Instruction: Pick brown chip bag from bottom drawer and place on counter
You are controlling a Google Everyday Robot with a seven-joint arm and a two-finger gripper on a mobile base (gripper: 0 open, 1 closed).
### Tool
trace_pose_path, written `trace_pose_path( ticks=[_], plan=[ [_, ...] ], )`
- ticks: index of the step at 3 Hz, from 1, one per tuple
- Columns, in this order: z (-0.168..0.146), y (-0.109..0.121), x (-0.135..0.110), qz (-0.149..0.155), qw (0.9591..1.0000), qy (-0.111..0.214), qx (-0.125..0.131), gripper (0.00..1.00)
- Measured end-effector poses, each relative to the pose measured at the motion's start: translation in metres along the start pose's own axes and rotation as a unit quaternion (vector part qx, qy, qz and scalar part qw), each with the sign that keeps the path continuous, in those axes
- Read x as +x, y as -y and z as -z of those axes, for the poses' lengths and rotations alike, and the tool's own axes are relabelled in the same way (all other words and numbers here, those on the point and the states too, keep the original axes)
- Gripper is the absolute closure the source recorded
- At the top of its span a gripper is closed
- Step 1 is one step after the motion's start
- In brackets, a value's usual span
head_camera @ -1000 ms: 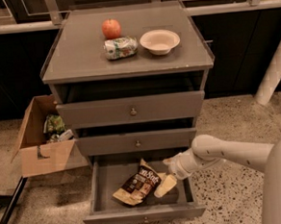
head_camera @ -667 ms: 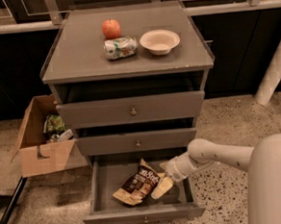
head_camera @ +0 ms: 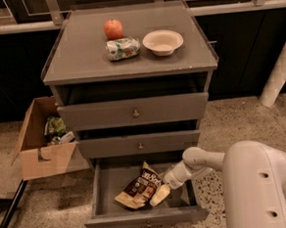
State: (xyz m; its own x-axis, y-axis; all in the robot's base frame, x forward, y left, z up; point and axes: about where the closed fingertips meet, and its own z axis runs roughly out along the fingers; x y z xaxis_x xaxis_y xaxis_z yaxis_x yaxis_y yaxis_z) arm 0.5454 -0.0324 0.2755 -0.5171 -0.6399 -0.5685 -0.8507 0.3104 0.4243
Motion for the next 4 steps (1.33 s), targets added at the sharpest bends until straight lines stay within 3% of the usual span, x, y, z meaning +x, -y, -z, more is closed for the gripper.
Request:
trace_pose_path(
  ticks=[2,4],
  plan=[
    [-0.011,0.005,0.008,-0.012,0.9999,0.003,0.011,0.0],
    [-0.046,0.036,0.009,-0.023,0.9993,0.011,0.028,0.0]
  ],
)
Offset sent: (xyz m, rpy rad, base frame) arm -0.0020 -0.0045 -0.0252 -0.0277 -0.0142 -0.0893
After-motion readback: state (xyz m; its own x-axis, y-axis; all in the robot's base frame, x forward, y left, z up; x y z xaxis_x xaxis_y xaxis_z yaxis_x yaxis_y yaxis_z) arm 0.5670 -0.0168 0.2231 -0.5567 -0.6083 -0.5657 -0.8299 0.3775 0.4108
